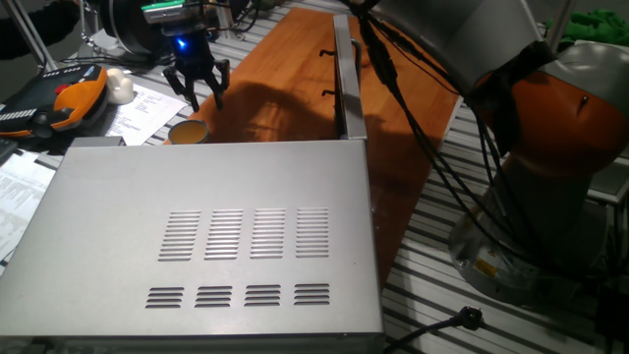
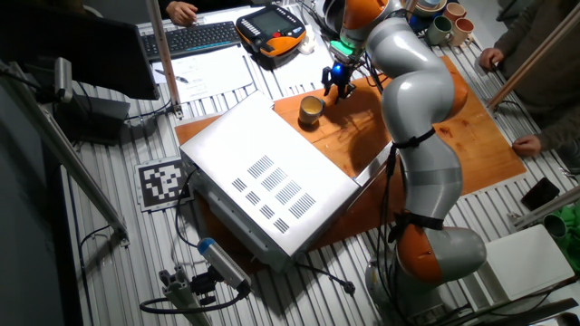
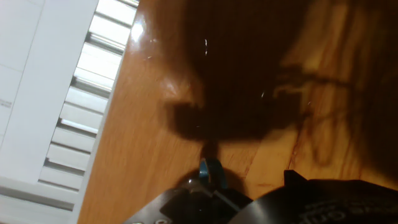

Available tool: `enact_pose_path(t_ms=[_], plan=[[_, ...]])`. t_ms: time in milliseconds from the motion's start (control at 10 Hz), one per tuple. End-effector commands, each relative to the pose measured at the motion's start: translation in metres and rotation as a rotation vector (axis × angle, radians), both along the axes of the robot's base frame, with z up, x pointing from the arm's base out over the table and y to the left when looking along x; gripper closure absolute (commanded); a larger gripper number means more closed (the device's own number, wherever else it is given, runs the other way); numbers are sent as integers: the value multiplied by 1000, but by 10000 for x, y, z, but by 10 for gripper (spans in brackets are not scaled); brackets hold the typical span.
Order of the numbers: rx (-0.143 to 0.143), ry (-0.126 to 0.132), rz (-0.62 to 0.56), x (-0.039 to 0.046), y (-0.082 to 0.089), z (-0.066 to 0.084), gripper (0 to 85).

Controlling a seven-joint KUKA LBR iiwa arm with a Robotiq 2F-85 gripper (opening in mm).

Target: Put the bowl into the microwave

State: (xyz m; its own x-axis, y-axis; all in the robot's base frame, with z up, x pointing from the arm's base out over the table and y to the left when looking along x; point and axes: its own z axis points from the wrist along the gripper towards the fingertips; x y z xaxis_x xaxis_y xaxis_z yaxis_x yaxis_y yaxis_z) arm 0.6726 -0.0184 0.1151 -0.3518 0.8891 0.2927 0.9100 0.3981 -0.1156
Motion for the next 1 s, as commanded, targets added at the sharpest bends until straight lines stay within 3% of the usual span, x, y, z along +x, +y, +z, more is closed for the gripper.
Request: enact_pose_path(t_ms=[0, 200, 900], plan=[[19, 0, -1, 5, 4, -20, 340], [39, -7, -2, 15, 35, -78, 340], [50, -8, -23, -16, 126, -178, 340]])
